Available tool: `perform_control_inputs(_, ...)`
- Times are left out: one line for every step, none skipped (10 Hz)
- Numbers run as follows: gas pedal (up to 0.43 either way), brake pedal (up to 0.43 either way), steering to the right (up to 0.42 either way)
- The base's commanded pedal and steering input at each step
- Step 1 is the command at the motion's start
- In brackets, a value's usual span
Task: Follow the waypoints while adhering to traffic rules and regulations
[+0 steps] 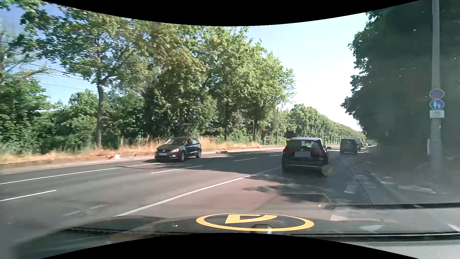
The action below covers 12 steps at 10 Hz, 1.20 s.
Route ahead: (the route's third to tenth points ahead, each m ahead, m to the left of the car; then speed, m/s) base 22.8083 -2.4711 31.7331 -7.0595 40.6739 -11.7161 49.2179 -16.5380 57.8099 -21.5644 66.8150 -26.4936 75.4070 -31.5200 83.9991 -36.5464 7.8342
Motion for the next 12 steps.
perform_control_inputs(0.24, 0.0, 0.217)
perform_control_inputs(0.24, 0.0, 0.215)
perform_control_inputs(0.24, 0.0, 0.213)
perform_control_inputs(0.24, 0.0, 0.2)
perform_control_inputs(0.24, 0.0, 0.186)
perform_control_inputs(0.24, 0.0, 0.173)
perform_control_inputs(0.24, 0.0, 0.163)
perform_control_inputs(0.24, 0.0, 0.146)
perform_control_inputs(0.24, 0.0, 0.133)
perform_control_inputs(0.24, 0.0, 0.122)
perform_control_inputs(0.24, 0.0, 0.112)
perform_control_inputs(0.24, 0.0, 0.1)
